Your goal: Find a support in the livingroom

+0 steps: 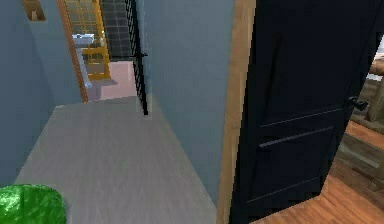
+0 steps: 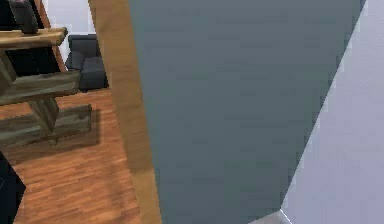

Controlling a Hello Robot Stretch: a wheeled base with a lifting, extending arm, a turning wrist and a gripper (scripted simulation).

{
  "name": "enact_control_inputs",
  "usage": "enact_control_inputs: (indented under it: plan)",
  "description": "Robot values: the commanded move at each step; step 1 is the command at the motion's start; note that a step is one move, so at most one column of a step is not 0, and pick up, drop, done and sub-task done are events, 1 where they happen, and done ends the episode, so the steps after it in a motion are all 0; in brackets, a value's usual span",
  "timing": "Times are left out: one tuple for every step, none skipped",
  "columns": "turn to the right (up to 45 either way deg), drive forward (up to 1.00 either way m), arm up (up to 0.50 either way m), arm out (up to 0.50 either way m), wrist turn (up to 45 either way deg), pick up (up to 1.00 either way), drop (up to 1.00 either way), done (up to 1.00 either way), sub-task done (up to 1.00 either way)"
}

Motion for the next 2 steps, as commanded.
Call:
enact_control_inputs:
  plan:
    - [0.0,0.10,0.00,0.00,0.0,0.00,0.00,0.00,0.00]
    - [6.0,0.00,0.00,0.00,0.0,0.00,0.00,0.00,0.00]
